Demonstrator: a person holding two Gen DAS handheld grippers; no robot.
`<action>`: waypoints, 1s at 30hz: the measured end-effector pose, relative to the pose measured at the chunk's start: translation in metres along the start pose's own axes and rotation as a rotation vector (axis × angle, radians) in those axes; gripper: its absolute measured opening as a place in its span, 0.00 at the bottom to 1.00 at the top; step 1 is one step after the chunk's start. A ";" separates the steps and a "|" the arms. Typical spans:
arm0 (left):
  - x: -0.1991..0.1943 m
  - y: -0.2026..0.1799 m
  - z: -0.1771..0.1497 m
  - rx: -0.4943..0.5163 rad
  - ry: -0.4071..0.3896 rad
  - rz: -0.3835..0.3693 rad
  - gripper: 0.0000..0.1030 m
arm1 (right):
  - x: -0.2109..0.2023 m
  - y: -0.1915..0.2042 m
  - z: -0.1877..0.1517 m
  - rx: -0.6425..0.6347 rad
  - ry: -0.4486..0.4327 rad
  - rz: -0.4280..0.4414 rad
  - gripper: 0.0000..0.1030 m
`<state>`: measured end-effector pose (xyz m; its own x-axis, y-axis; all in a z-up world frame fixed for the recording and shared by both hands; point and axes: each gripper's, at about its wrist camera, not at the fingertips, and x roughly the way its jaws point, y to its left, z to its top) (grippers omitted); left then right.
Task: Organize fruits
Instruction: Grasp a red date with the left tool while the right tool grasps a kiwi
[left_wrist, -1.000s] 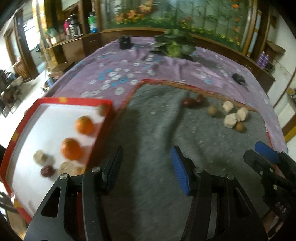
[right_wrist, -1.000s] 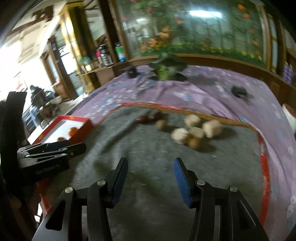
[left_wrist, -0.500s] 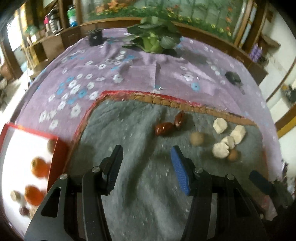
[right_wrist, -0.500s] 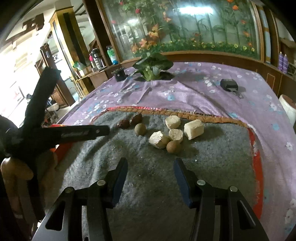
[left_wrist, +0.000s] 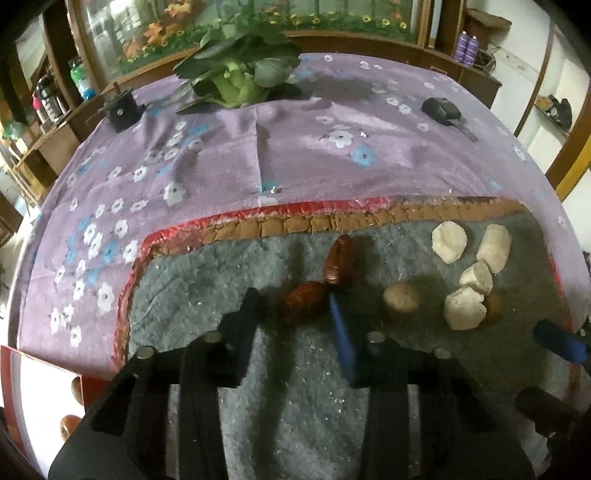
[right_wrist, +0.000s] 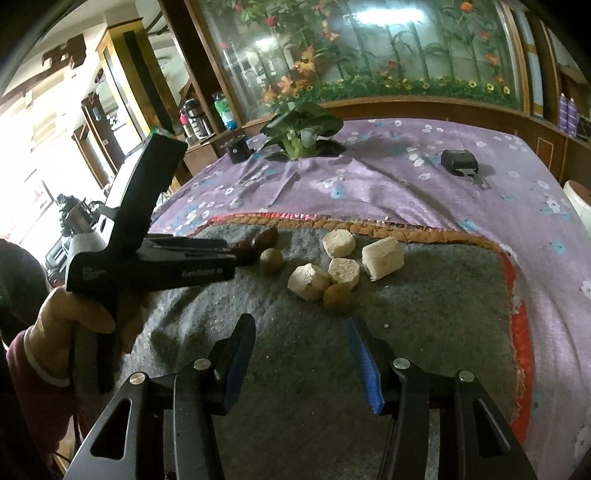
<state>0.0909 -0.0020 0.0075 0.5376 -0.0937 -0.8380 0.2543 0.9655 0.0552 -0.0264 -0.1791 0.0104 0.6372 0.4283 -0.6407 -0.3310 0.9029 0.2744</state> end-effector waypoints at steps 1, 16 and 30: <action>-0.001 0.000 0.000 0.001 -0.005 0.004 0.28 | 0.001 0.000 0.000 -0.003 0.001 -0.001 0.49; -0.045 0.025 -0.029 -0.150 -0.054 -0.058 0.17 | 0.048 0.038 0.052 -0.241 0.072 0.058 0.49; -0.094 0.060 -0.063 -0.230 -0.106 0.004 0.17 | 0.075 0.056 0.052 -0.343 0.138 -0.010 0.20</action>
<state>0.0051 0.0804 0.0550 0.6227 -0.1033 -0.7756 0.0689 0.9946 -0.0772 0.0390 -0.0947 0.0145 0.5498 0.3893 -0.7391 -0.5541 0.8320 0.0260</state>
